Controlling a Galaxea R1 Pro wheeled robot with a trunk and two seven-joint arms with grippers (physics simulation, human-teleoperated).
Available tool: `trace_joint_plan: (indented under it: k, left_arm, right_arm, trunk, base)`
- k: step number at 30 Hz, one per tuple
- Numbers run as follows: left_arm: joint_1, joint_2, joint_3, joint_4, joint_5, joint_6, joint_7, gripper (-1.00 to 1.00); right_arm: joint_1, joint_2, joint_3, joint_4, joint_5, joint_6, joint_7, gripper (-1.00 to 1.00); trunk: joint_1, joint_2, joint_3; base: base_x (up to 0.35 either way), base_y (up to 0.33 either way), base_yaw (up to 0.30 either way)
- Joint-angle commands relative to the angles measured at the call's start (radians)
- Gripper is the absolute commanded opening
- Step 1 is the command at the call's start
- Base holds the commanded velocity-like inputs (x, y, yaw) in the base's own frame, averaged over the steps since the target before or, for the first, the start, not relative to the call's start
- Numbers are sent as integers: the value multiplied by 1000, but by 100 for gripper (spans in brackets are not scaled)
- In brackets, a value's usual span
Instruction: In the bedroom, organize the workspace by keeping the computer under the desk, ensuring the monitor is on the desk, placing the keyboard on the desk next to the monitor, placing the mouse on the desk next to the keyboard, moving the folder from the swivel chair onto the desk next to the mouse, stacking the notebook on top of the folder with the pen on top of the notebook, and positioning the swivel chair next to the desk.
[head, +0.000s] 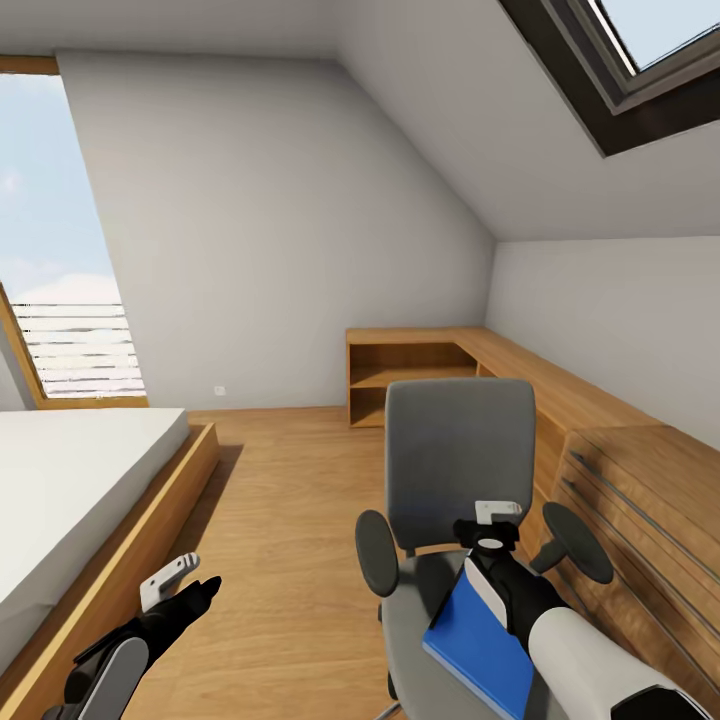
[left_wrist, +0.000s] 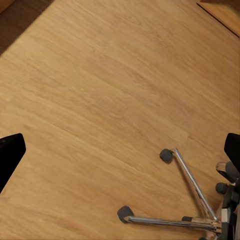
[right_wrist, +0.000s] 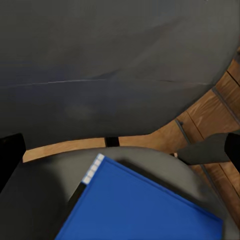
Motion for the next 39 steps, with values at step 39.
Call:
trace_joint_plan:
  k: [39]
  left_arm:
    - [-1, 0, 1, -21, 10, 0, 13, 100]
  right_arm:
    - [-1, -2, 11, -10, 0, 21, -11, 100]
  trunk:
    - [77, -141, -64]
  base:
    - [1, 0, 0]
